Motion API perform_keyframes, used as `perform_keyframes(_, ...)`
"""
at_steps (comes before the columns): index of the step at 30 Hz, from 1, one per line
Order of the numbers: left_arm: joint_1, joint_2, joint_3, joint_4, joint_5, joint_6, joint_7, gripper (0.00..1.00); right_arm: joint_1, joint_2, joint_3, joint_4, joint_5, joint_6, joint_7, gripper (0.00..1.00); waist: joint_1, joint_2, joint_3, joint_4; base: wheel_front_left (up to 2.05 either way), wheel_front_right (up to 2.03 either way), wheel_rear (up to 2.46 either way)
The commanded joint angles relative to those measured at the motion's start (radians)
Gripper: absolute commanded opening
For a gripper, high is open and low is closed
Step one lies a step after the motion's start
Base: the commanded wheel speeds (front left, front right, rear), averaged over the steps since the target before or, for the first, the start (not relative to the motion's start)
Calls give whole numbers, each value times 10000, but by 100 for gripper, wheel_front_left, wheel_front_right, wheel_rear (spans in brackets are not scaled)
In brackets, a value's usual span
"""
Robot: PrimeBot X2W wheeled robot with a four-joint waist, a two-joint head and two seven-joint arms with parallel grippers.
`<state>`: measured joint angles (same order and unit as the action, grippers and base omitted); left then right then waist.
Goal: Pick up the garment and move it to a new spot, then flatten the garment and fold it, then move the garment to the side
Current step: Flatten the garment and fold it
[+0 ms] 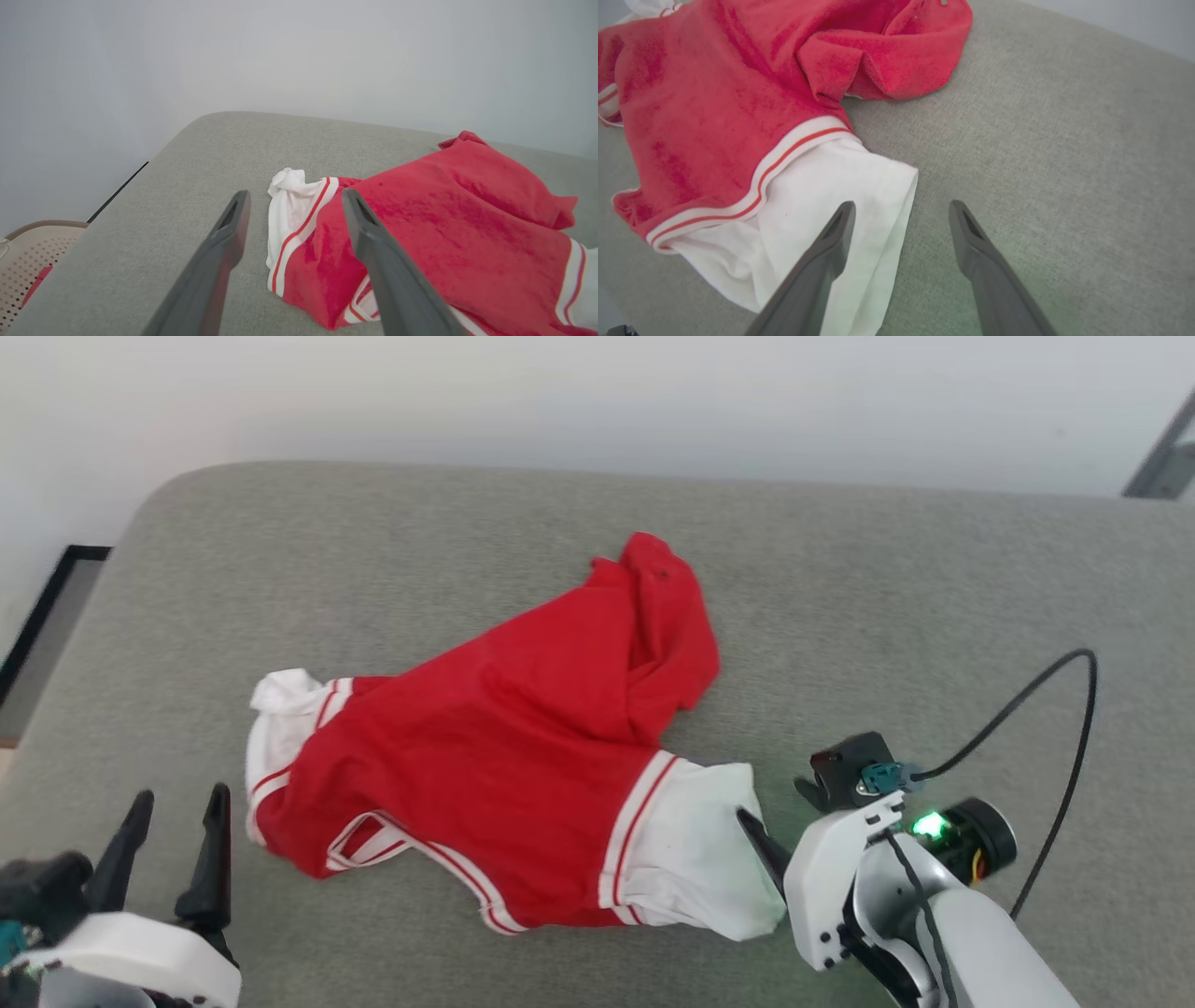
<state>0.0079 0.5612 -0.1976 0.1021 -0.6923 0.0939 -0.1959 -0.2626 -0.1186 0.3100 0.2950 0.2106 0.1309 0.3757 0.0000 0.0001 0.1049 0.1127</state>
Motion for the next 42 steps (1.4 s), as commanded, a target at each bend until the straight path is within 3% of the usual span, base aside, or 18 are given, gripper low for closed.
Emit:
perform_keyframes(1,143,-88,14,16,-34,41,-107,100,97,-73,7,-53,140,-3,282,100,0,-1,-131,225,0,0,0)
perform_keyframes(13,521,-969,153,-116,188,-126,-645,100,-107,-540,232,146,481,-3,3312,100,0,-1,-95,1231,0,0,0)
perform_keyframes(22,467,-1599,462,-179,533,-417,-705,100,-654,-455,733,1940,372,-3,3915,100,0,-1,137,1580,0,0,0)
perform_keyframes(24,516,-1757,603,-238,610,-492,-706,100,-784,-548,957,2278,506,-3,3903,0,0,-1,168,1593,0,0,0)
perform_keyframes(30,741,-2052,1157,-394,866,-666,-706,100,-1319,-795,1016,2325,984,-5,3571,0,0,-1,232,1391,0,0,0)
perform_keyframes(36,892,-2255,1604,-530,1117,-865,-704,100,-1729,-1486,684,1761,1286,-26,3533,0,0,-1,243,1079,0,0,0)
perform_keyframes(42,973,-2365,1855,-510,1301,-1085,-703,100,-1934,-2596,-121,947,1459,-11,3938,0,0,-1,255,750,0,0,0)
